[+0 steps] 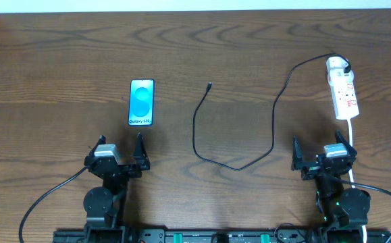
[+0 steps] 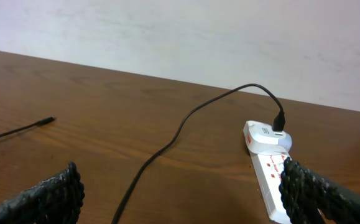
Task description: Plug charger to phone and switch on socket
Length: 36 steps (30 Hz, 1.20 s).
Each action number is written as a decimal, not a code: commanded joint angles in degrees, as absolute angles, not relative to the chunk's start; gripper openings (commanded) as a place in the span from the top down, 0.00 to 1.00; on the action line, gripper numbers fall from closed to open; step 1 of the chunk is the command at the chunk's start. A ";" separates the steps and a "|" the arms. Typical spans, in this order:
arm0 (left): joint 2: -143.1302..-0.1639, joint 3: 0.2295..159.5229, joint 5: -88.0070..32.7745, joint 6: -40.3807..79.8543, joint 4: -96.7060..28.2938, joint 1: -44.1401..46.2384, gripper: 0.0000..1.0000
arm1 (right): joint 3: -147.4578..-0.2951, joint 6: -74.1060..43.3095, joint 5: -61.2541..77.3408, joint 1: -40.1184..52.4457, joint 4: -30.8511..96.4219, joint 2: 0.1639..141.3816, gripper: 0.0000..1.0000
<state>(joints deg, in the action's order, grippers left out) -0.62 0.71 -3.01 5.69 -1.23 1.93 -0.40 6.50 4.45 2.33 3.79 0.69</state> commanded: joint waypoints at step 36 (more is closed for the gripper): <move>-11.11 8.01 -3.64 4.75 -3.81 1.69 0.02 | -0.32 6.07 4.45 2.35 4.01 0.38 0.01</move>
